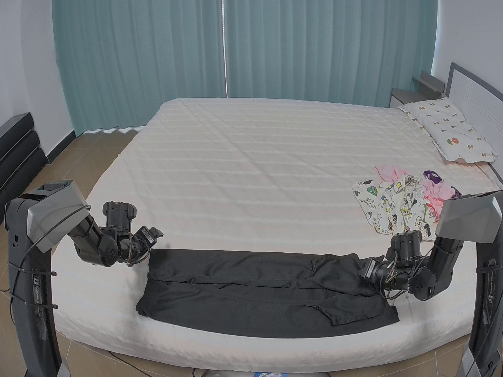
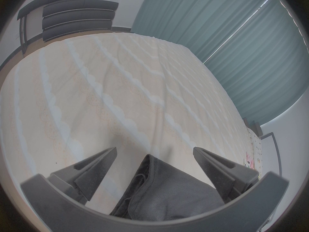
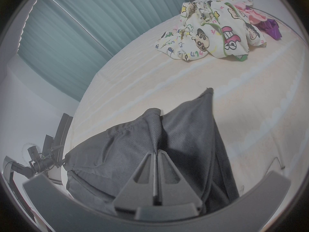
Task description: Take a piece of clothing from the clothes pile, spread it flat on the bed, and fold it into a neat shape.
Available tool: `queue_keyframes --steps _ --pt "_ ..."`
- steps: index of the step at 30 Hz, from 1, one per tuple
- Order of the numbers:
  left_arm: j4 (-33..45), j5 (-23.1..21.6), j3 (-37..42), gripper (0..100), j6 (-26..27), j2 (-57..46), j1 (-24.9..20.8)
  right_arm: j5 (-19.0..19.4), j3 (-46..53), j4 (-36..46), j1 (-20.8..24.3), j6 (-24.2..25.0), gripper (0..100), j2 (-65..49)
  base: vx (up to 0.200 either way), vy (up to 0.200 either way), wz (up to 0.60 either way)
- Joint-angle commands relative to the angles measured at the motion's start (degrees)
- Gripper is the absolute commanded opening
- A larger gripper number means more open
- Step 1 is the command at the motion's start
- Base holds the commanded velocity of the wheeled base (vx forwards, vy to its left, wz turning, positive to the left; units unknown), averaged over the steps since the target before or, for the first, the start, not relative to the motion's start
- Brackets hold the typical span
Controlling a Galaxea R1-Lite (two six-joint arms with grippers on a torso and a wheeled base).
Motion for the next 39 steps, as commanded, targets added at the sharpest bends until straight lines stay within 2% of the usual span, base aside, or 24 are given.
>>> queue_keyframes --steps 1,12,13,22,23,28,39 --pt "0.17 -0.01 0.21 100 0.06 0.11 -0.07 0.19 2.64 -0.02 -1.3 0.01 0 -2.76 0.0 0.0 0.0" --pt "0.17 -0.01 0.21 100 0.14 0.11 0.02 0.54 4.75 -0.02 -1.65 -0.35 0 -3.02 0.0 0.0 0.0" --pt "0.26 -0.01 0.3 100 0.23 0.11 0.02 0.63 5.01 0.07 -1.65 -0.52 100 -3.02 0.0 0.0 0.0" --pt "3.07 -0.19 1.62 100 2.87 -2.35 0.37 0.72 6.15 -1.07 -1.92 0.36 100 -5.22 0.0 0.0 0.0" --pt "3.68 -1.6 3.11 100 5.33 -3.58 0.37 0.72 6.86 -2.39 -2.36 0.36 100 -5.31 0.0 0.0 0.0" --pt "3.07 -9.68 7.24 100 9.64 -6.04 0.46 0.72 7.65 -4.5 -2.53 0.36 100 -4.78 0.0 0.0 0.0" --pt "1.49 -10.56 5.92 100 11.13 -3.85 -0.16 0.72 7.56 -4.5 -2.45 0.36 100 -4.6 0.0 0.0 0.0"
